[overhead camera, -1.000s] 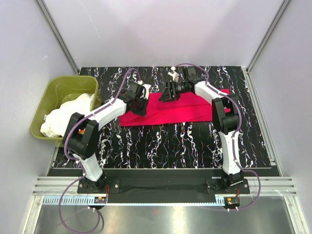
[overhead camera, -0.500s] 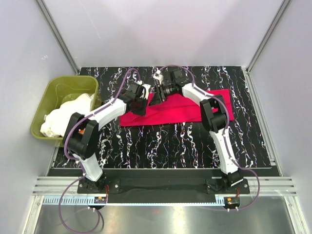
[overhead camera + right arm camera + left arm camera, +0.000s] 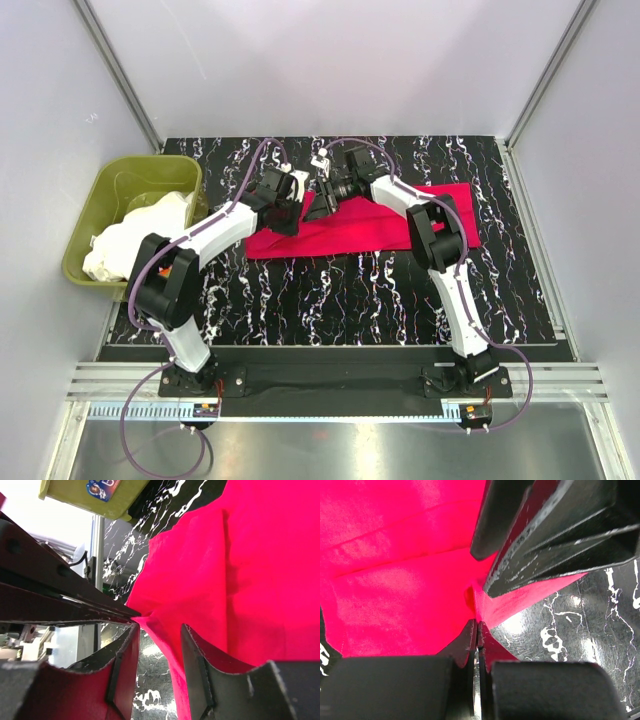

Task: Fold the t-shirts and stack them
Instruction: Fold the tshirt

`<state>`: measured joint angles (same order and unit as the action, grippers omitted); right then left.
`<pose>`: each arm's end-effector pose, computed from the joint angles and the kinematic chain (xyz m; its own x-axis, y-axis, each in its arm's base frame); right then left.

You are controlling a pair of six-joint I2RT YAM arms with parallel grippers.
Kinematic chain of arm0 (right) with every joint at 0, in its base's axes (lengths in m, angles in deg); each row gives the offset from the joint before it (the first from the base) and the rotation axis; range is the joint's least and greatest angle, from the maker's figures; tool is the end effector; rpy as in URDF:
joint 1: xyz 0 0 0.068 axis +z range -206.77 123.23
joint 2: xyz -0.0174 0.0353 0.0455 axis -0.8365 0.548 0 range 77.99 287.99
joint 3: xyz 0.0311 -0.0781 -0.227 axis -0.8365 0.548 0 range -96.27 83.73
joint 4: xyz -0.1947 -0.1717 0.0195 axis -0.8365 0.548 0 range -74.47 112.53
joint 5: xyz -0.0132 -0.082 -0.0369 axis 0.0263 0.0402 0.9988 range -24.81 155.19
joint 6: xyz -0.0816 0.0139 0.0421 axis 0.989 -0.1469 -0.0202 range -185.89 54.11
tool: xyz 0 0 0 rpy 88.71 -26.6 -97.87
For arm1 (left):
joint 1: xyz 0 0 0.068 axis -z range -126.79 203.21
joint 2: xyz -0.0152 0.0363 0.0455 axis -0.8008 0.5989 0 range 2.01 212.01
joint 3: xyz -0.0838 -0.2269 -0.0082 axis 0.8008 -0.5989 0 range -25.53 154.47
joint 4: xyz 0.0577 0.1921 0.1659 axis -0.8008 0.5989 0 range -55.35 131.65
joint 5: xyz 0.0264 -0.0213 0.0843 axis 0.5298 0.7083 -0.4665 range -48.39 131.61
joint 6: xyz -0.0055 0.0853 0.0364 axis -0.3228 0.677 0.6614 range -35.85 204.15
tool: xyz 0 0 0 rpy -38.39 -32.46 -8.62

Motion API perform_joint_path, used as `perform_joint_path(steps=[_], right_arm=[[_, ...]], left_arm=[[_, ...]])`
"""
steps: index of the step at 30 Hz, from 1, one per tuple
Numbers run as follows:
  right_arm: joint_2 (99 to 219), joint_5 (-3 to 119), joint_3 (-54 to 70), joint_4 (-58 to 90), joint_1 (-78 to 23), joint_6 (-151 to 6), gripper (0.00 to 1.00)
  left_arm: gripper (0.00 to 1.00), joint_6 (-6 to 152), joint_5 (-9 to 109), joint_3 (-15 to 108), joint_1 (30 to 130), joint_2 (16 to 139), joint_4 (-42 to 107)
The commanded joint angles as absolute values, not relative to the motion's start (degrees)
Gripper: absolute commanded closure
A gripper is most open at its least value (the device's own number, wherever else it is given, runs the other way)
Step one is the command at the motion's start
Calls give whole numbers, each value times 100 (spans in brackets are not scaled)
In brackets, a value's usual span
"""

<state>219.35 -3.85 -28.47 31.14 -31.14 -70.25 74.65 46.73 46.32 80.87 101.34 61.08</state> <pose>0.4325 0.2941 0.1189 -0.6903 -0.3011 -0.6579 -0.7020 0.0588 0.7097 0.3455 -0.1895 0.1561 -0.7898 0.2284 -0.5692 0.3839 0.9079 -0.1684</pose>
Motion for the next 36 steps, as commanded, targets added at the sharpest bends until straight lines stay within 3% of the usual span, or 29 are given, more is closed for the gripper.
perform_joint_path(steps=[1,9,13,19,22,23,26,27,30,36], right_arm=[[21967,-653,-2842,2871,-3014,-7090,55],[22020,-802,-2886,2863,-2917,-7178,56],[22011,-890,-2825,2836,-2873,-7222,61],[21976,-593,-2877,2835,-2873,-7222,94],[21915,-145,-2974,2924,-2891,-7230,100],[21897,66,-2974,2915,-2908,-7265,100],[21756,488,-2895,2749,-2952,-7467,100],[21713,594,-2860,2670,-2987,-7537,100],[21756,780,-2912,2704,-3066,-7634,100],[21721,1034,-2702,2363,-3198,-7968,100]], left_arm=[[100,7571,4512,4759,8107,9825,5899],[100,7597,4539,4786,8107,9860,5926],[100,7597,4539,4794,8107,9869,5899],[100,7528,4399,4847,8107,9852,5952],[84,7405,4170,4952,8098,9825,6075],[72,7387,3874,4987,8098,9817,6153],[53,7272,3564,5146,8080,9799,6338],[40,7246,3398,5172,8072,9790,6374],[28,7263,3361,5181,8045,9825,6392],[15,7404,3589,4883,8045,9940,6172]])
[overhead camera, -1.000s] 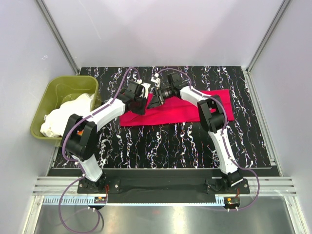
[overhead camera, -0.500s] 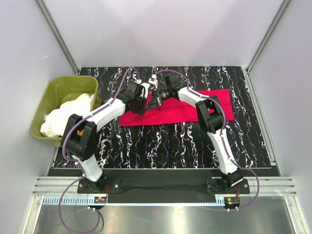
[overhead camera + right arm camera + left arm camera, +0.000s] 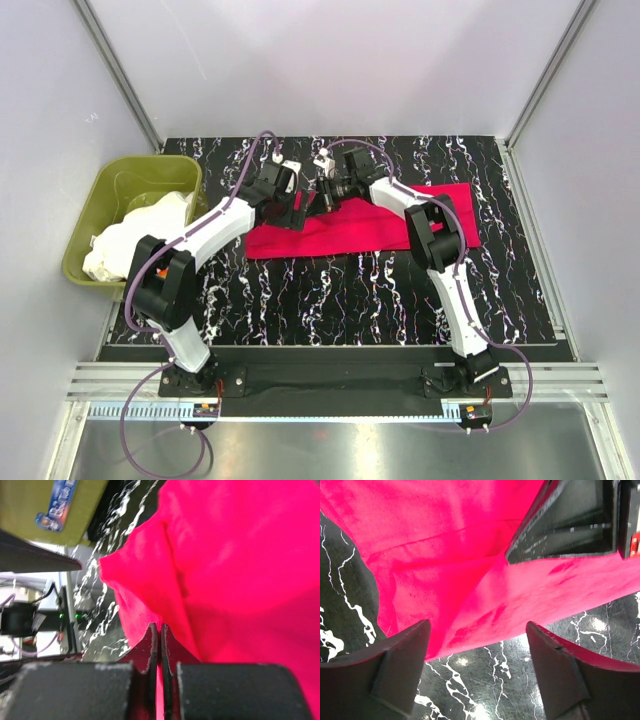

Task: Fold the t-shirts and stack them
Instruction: Fold the tshirt

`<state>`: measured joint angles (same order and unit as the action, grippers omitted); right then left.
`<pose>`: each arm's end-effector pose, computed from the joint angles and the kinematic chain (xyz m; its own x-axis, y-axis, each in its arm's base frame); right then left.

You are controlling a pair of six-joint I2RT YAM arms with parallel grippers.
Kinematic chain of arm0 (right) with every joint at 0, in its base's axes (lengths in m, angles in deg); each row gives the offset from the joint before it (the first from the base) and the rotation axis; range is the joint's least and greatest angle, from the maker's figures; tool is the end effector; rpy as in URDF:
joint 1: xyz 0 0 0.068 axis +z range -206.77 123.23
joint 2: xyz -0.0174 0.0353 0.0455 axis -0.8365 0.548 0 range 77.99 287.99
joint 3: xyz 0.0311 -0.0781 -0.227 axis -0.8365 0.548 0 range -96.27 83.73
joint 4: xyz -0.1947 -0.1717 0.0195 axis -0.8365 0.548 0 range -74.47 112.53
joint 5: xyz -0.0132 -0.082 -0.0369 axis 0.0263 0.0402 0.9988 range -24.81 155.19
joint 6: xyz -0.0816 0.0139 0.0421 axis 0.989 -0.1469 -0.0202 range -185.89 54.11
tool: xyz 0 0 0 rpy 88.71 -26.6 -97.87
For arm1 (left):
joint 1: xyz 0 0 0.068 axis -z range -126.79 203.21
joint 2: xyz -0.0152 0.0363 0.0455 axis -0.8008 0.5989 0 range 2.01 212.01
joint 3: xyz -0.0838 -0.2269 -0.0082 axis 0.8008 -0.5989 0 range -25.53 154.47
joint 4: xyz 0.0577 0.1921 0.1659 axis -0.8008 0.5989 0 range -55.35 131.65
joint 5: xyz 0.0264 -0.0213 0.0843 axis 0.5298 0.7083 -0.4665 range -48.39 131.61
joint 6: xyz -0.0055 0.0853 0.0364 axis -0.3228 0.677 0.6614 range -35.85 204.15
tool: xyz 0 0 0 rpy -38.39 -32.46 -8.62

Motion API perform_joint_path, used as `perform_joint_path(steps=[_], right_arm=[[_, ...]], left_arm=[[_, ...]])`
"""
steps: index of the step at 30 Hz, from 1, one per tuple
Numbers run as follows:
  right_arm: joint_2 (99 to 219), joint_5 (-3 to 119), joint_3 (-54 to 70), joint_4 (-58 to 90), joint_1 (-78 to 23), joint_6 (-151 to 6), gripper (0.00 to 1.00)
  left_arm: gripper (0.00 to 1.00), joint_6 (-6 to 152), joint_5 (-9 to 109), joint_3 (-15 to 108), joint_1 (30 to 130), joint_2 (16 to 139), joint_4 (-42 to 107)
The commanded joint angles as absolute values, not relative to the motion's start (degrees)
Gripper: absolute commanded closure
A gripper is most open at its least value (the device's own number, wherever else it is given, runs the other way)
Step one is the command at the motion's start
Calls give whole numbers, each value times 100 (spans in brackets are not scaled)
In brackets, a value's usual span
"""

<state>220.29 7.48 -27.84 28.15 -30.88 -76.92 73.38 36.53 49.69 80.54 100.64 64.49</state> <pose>0.4461 0.2950 0.1010 -0.7566 -0.2537 -0.6027 -0.6536 0.2656 0.7087 0.3554 -0.1753 0.1751 -0.7758 0.1915 -0.6012 0.2701 0.9619 -0.0422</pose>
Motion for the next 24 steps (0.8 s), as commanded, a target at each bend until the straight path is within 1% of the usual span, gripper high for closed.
perform_joint_path(steps=[1,4,7,11,16,20,21,24], right_arm=[[21695,1130,-2640,2240,-3224,-8134,100],[21677,1271,-2543,2001,-3268,-8302,100],[21765,1517,-2683,2054,-3304,-8303,100],[21966,1834,-2947,1923,-3374,-8443,100],[22090,2107,-3158,1737,-3479,-8592,100],[22406,2142,-3597,1720,-3541,-8680,100],[22424,2194,-3615,1685,-3576,-8724,100],[22494,2361,-3615,1423,-3611,-8839,99]], left_arm=[[14,7413,3624,4848,8028,9948,6033],[14,7396,3581,4908,7967,10062,5978],[16,7150,3256,5189,7809,10168,6171],[15,6772,2940,5357,7624,10107,6260],[15,6622,2939,5436,7501,10106,6435],[18,6473,3193,5401,7342,10168,6436],[20,6412,3229,5375,7325,10168,6418],[20,6358,3387,5392,7246,10212,6330]])
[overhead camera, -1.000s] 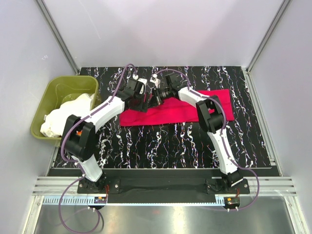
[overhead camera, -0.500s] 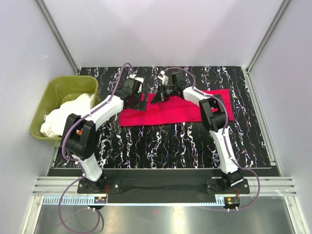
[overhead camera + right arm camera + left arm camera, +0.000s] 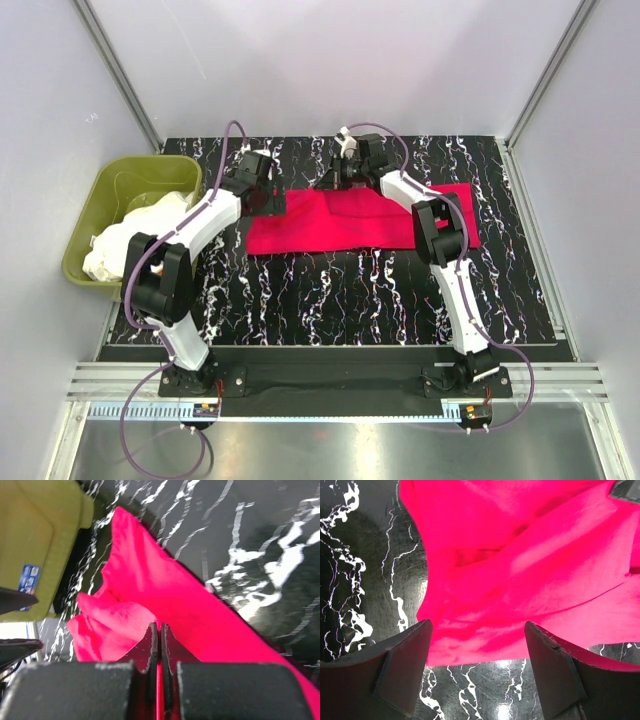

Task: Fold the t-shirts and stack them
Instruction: Fold the tshirt

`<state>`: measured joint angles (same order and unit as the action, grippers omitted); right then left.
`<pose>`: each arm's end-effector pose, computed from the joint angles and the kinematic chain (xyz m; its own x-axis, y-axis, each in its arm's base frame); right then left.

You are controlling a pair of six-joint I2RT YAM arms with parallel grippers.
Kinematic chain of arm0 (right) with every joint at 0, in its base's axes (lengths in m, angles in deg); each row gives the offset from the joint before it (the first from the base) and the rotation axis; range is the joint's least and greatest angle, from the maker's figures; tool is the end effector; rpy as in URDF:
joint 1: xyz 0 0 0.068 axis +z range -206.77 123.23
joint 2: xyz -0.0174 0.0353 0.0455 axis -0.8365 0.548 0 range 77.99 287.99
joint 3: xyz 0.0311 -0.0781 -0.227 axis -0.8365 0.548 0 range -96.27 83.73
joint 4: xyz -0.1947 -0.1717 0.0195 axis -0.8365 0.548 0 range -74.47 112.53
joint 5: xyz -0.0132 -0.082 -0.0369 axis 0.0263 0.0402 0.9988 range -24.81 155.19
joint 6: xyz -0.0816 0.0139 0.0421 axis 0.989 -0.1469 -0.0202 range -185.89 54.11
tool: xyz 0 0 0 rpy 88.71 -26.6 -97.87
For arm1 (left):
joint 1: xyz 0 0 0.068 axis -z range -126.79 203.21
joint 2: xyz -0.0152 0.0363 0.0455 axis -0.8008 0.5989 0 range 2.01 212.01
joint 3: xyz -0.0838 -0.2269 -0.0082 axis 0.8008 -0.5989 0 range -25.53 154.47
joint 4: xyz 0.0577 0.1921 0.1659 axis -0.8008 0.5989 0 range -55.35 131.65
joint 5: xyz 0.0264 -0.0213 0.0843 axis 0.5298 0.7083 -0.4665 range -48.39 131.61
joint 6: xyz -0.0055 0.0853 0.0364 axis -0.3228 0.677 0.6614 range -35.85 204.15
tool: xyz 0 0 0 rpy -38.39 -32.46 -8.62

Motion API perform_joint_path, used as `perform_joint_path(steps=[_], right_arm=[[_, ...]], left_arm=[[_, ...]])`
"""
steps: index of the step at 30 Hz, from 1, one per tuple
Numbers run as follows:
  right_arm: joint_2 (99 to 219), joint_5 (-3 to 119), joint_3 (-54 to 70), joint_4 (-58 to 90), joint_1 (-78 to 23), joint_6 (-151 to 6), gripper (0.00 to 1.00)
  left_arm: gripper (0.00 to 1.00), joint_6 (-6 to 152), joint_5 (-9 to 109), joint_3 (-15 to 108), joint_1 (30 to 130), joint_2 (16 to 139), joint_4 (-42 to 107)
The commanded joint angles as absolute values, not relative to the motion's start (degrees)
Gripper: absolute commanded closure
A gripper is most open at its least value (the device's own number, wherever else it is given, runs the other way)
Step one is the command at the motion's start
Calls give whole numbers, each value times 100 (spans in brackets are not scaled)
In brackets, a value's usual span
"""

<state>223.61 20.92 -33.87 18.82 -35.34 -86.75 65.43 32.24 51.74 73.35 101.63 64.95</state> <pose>0.5086 0.2623 0.1135 -0.7429 -0.0178 -0.6692 -0.5910 0.4869 0.6432 0.3819 -0.1255 0.1806 -0.7861 -0.0489 -0.6162 -0.0055 0.9974 -0.0722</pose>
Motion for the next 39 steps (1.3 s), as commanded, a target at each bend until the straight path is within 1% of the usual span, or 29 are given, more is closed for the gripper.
perform_joint_path(steps=[1,4,9,10,11,13,14,17,20,21,23,26,29,32,36,38,39], right_arm=[[22538,2353,-3737,1447,-3646,-8874,98],[22749,2266,-3940,1526,-3664,-8927,98],[22653,2230,-3660,1430,-3682,-8970,94],[22644,2221,-3616,1395,-3690,-8988,92],[22635,2221,-3615,1403,-3699,-8997,92],[22644,2204,-3616,1421,-3708,-9006,90],[22644,2186,-3624,1421,-3708,-9023,90],[22653,2177,-3607,1430,-3717,-9067,89],[22644,2151,-3572,1386,-3726,-9120,89],[22635,2125,-3554,1360,-3726,-9164,89],[22635,2089,-3510,1272,-3726,-9217,89],[22618,2063,-3475,1184,-3726,-9269,89],[22626,2010,-3484,1175,-3726,-9278,90],[22609,2010,-3466,1157,-3734,-9287,90],[22635,1992,-3475,1070,-3726,-9384,90],[22618,1984,-3457,1043,-3734,-9436,91],[22626,2001,-3440,1034,-3734,-9428,91]], left_arm=[[21,6349,3414,5410,7219,10229,6339],[22,6314,3563,5506,7132,10352,6348],[24,6148,4072,5672,6868,10642,6268],[25,6147,4125,5743,6824,10738,6269],[29,6147,4509,5935,6771,10948,6269],[33,6156,4836,6130,6631,11160,6277],[35,6191,4872,6252,6561,11318,6182],[38,6253,4986,6428,6481,11547,5988],[36,6279,4882,6796,6402,11836,6048],[32,6279,4838,6911,6376,11916,6205],[28,6244,4855,7166,6366,12135,6268],[27,6261,4925,7404,6366,12391,6181],[28,6270,4952,7597,6366,12620,6224],[31,6253,4882,7818,6358,12787,6487],[34,6191,4969,7783,6358,12778,6401],[44,6147,5083,7730,6366,12735,6304],[51,6139,5110,7704,6366,12717,6147]])
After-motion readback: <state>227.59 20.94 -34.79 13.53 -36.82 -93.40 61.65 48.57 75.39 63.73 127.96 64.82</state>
